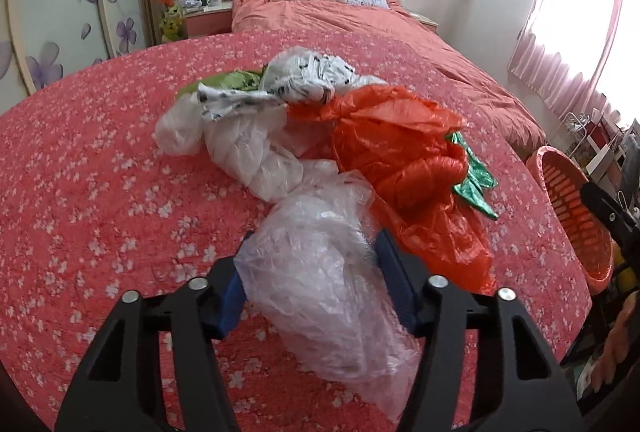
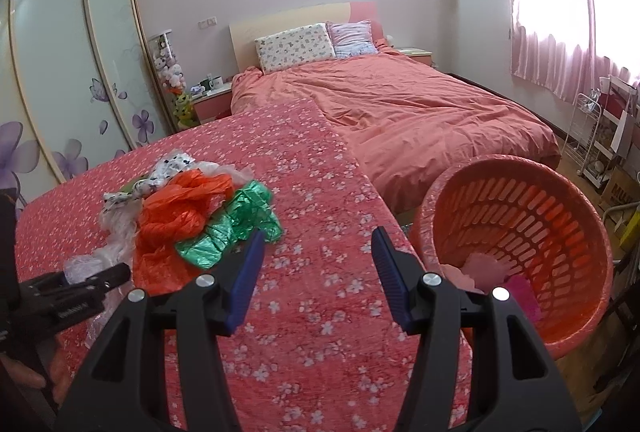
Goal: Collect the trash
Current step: 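Return to the pile and grasp the clear plastic bag with the left tool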
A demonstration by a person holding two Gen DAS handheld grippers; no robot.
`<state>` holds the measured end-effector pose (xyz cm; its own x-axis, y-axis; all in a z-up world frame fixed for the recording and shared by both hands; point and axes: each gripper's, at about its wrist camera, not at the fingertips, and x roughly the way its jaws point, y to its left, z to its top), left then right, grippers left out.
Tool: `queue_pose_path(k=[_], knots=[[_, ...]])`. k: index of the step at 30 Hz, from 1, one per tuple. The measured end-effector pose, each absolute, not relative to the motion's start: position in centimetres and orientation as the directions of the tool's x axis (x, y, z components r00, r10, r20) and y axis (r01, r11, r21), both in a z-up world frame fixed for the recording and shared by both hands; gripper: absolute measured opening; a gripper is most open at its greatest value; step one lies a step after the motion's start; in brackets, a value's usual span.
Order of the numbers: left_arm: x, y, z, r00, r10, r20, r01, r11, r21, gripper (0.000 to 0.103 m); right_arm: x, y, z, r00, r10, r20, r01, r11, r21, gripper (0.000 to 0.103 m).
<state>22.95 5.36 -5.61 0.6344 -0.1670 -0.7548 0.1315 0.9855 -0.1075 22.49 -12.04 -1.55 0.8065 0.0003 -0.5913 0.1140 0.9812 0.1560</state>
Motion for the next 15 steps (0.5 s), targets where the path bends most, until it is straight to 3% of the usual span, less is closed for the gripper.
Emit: queue_pose_path(k=[9,15], knots=[[22.0,6.2,-4.9,0.668,-0.181,-0.722,0.161,0.982,-0.097,0.025,23.0,-10.4,-1.6,0.803,0.018,-0.595,0.087,0.985,0.148,0.055],[21.4,8.5,-4.1,0.687,-0.184,-0.703,0.137,0.983,-0.124,0.021,23.6,-8.6,-1.6,0.802,0.044,-0.595,0.054,0.988,0.147,0.055]])
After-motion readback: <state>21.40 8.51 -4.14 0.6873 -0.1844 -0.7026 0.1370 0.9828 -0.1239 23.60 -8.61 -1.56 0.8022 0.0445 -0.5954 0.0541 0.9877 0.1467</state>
